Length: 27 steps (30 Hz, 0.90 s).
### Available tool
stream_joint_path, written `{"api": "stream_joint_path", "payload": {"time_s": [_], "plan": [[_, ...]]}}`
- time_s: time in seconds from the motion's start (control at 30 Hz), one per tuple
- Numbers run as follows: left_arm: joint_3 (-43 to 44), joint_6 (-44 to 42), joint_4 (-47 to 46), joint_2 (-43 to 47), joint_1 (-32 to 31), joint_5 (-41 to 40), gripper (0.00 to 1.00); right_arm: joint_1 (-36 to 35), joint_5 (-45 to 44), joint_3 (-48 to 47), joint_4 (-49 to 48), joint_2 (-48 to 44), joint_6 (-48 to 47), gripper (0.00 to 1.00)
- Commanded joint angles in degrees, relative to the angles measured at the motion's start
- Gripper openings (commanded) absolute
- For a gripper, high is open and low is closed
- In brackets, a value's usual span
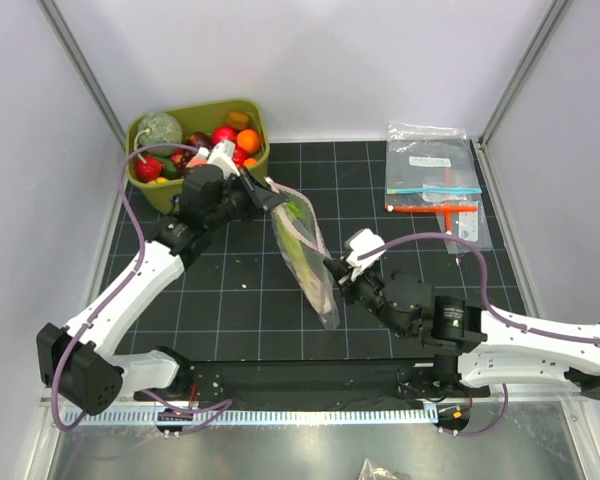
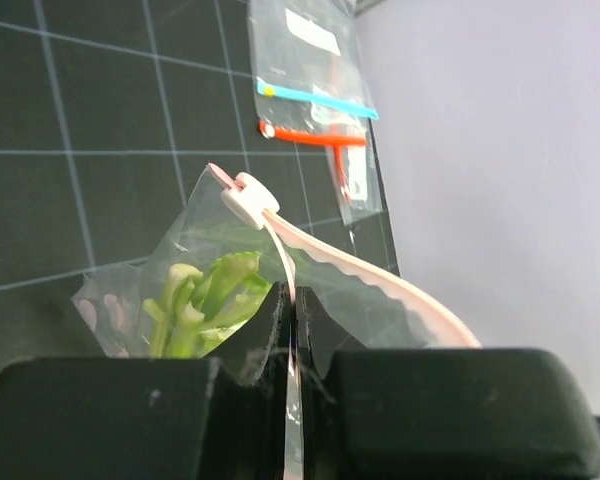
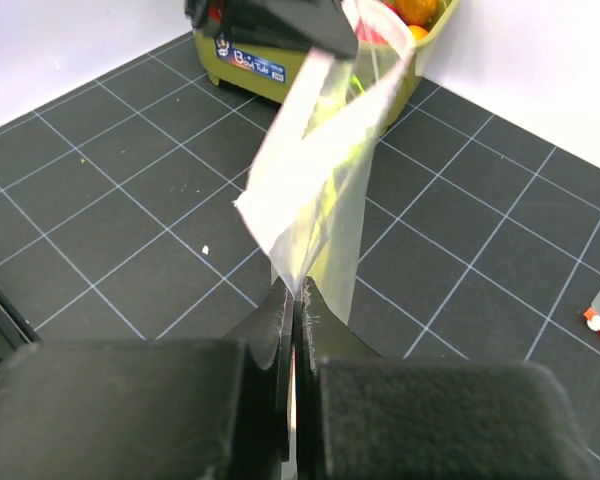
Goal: Place the food in the zip-top bag and seal the zipper
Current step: Adjust the zipper food storage bag at the center of the board.
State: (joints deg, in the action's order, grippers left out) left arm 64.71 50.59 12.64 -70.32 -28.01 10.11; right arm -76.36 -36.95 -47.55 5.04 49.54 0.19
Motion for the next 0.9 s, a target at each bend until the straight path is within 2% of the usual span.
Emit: {"api": "stream_joint_path", "payload": {"time_s": [0.0,0.1,0.23,0.33,0.4,0.47,0.57,0.7,0.87], "plan": [[1.82,1.79,-4.81,-2.0,-2.66,1.14,0.08,0.07,-0.58,-3.34,1.11,-3.3,0.17,0.01],[3.23,1.97,-6.4,-4.89,-4.59,-0.17,0.08,0.07,-0.58,-4.04,2.52,-4.97,-1.59,0.01],[10.06,3.72,-7.9,-10.86,-8.71,-1.06,0.06,0.07,-1.28,-4.65,4.09,-6.73,-2.56,0.01],[15.69,4.69,-7.81,-16.57,-11.96,-2.64,0.06,0.07,-7.42,-5.45,6.29,-7.0,-2.38,0.01],[17.03,6.53,-8.25,-18.17,-12.59,-2.38,0.07,0.07,-7.36,-4.75,5.86,-8.05,-2.82,0.01],[15.72,7.5,-11.14,-18.88,-12.42,-2.37,0.08,0.07,-2.0,-4.74,6.3,-7.18,-2.91,0.01],[10.98,7.59,-14.39,-16.61,-10.93,-3.25,0.09,0.07,0.46,-6.06,8.14,-4.02,-2.82,0.01],[3.42,8.74,-17.91,-12.21,-6.89,-1.06,0.09,0.07,7.49,-9.04,11.3,7.11,-3.44,0.01],[-8.09,7.95,-20.72,-5.1,-1.26,-1.14,0.08,0.07,12.06,-13.35,13.94,18.83,-3.09,0.01]]}}
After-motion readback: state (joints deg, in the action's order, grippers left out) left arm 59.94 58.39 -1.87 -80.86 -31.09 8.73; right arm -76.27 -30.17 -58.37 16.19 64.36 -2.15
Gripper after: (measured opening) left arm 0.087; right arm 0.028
